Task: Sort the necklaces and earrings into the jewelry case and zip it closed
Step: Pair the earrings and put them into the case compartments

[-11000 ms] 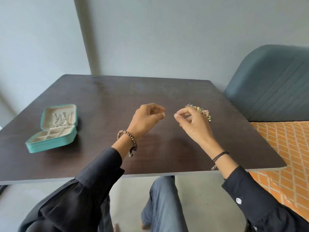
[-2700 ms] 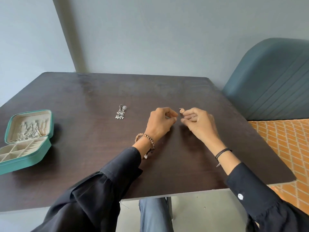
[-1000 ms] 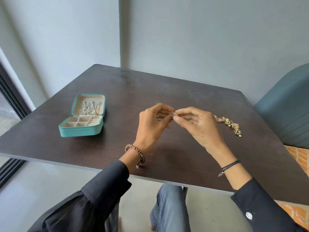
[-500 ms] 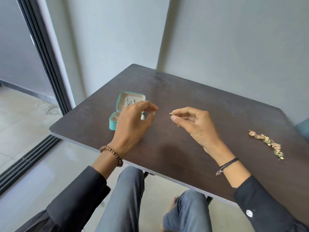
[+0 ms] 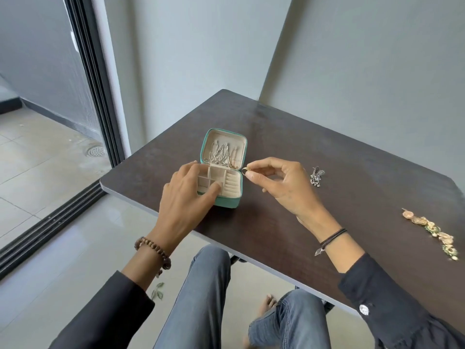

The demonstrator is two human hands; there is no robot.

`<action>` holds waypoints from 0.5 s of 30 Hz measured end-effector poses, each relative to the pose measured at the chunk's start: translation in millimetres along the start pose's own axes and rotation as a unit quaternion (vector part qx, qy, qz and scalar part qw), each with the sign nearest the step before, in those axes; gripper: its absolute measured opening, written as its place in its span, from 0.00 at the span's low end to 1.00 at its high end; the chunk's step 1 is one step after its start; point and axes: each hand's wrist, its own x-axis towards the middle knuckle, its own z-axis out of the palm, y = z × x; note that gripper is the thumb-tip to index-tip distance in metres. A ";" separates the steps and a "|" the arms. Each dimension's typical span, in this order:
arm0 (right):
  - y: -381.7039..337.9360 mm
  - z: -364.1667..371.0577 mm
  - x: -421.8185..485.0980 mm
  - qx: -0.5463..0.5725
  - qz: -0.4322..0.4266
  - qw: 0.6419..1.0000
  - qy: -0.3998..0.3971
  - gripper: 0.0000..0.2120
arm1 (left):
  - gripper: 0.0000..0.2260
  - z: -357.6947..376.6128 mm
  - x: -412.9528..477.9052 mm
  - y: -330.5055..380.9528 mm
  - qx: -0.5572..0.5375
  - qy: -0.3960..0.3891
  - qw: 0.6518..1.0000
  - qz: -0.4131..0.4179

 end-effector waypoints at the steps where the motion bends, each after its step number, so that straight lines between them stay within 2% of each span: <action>1: 0.7 2.2 1.1 -0.012 -0.002 1.000 -0.002 0.05 | 0.21 0.7 -2.6 -2.7 -0.003 -0.003 1.000 0.000; 5: 3.0 10.0 3.7 -0.049 -0.007 0.999 -0.008 0.06 | 0.26 3.1 -9.8 -10.2 0.017 -0.012 1.000 0.020; 15: 3.3 22.4 12.2 -0.141 -0.059 0.988 -0.004 0.06 | 0.30 9.2 -9.0 -20.2 0.052 0.009 0.997 0.051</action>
